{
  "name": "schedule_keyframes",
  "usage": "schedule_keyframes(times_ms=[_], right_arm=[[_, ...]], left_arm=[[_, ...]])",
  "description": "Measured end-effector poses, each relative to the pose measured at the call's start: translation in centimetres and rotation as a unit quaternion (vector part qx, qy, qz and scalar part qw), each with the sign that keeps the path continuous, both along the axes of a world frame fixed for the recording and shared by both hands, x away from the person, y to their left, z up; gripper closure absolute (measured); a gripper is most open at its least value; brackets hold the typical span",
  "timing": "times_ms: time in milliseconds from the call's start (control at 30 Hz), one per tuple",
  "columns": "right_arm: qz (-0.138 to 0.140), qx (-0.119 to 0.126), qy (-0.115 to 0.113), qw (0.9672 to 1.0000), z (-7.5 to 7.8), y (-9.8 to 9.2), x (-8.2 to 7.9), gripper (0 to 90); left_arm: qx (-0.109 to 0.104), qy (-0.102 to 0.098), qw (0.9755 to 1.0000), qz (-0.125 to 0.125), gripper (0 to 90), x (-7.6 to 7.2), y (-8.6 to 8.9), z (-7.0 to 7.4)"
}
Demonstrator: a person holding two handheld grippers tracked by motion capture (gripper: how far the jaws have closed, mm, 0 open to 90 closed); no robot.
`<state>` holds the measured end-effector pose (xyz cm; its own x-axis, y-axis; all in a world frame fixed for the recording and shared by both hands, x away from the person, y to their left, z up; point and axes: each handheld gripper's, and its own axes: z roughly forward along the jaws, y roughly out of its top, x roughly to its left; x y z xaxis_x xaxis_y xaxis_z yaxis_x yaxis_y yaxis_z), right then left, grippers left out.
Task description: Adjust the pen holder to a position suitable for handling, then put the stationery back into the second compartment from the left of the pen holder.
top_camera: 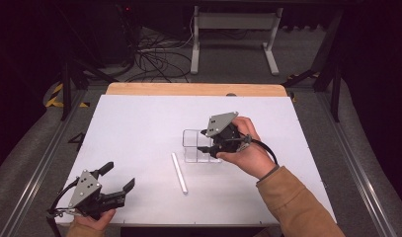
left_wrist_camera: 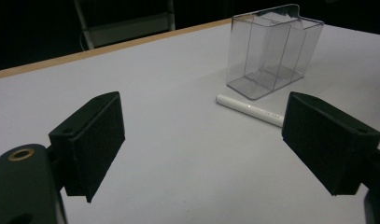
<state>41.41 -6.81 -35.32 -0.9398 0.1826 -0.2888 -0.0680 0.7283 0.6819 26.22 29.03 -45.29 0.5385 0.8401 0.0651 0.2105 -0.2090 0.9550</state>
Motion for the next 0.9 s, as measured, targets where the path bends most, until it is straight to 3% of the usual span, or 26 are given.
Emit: schedule_keyframes(times_ms=[100,200,400,500,633,800,900], right_arm=[[-0.014,0.043,0.010,0.9989,0.0,0.0,-0.6,37.6],[-0.026,0.081,0.012,0.9963,0.0,0.3,-0.9,37.0],[-0.025,0.097,0.022,0.9947,-0.2,0.7,-1.1,41.9],[-0.027,0.118,0.031,0.9922,-0.2,0.9,-1.8,43.4],[-0.066,0.145,0.047,0.9861,-0.2,1.6,-3.4,42.8],[-0.111,0.170,0.096,0.9745,-0.4,2.4,-4.6,42.8],[-0.132,0.166,0.116,0.9702,-0.8,3.1,-4.9,42.9]], left_arm=[[0.001,-0.002,1.0000,0.001,14.2,0.1,0.0,0.0],[-0.003,0.002,1.0000,0.002,14.2,0.3,0.1,-0.1],[0.000,0.003,1.0000,-0.004,14.2,0.7,-0.2,0.0],[0.002,0.000,1.0000,-0.003,14.2,0.4,-0.4,0.1],[0.001,-0.003,1.0000,0.000,14.2,0.2,-0.2,0.2],[0.000,0.001,1.0000,-0.001,14.2,0.3,-0.2,0.1],[-0.004,0.000,1.0000,-0.002,14.2,0.3,-0.2,0.1]])
